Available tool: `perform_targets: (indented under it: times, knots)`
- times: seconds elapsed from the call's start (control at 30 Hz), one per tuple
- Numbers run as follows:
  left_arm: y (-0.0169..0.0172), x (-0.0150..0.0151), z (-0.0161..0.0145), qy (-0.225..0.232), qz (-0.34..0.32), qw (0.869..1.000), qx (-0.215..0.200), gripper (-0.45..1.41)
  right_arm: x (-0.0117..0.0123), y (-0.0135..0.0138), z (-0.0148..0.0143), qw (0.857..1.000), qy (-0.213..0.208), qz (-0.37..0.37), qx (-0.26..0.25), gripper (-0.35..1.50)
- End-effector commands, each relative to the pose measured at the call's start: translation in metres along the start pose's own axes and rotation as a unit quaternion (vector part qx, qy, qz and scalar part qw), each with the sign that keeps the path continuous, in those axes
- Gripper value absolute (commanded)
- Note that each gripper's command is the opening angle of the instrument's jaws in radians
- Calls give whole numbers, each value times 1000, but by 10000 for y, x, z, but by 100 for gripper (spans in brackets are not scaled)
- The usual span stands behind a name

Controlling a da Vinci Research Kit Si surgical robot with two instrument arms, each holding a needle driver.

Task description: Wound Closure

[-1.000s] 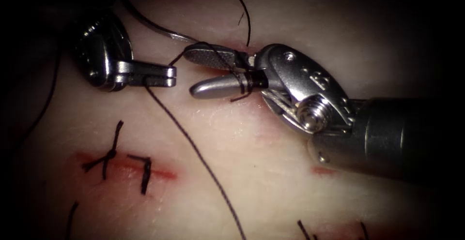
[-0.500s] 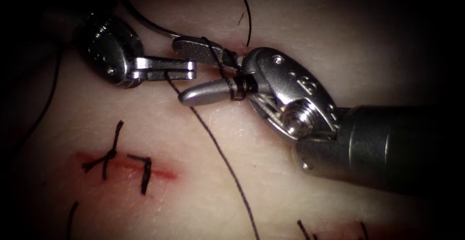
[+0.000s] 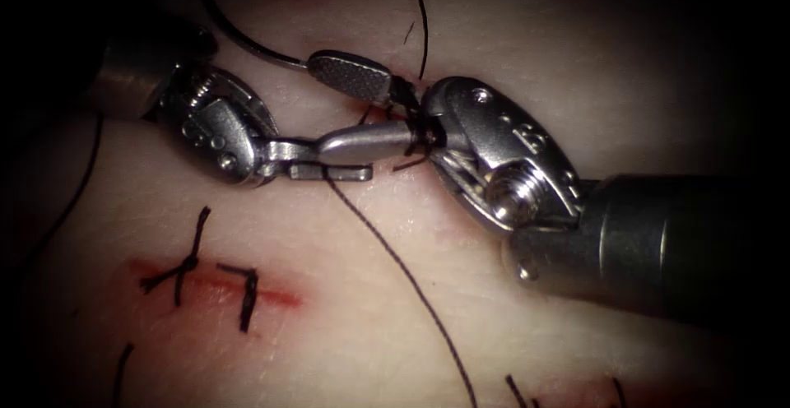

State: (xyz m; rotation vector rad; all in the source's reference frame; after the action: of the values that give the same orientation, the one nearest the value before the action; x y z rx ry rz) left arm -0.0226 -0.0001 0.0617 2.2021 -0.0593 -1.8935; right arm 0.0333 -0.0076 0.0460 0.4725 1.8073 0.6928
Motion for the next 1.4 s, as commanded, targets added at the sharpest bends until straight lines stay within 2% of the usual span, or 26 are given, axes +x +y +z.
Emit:
perform_targets:
  times: [0.03,0.33,0.57,1.03,1.4]
  knots:
    - [0,-4,5,0,0,1000,-1,-45,-2,11,0,1000,-9,-7,-9,113]
    - [-5,-2,18,-8,-4,1000,7,-45,-5,35,-29,992,-56,-56,-97,94]
    - [-16,-5,26,-43,-8,999,22,-45,-1,48,-44,980,-80,-80,-161,89]
    - [-37,-13,19,-86,-14,995,45,-45,7,58,-58,959,-110,-111,-237,89]
    - [-56,-11,18,-100,-23,993,59,-45,9,68,-56,940,-144,-131,-279,84]
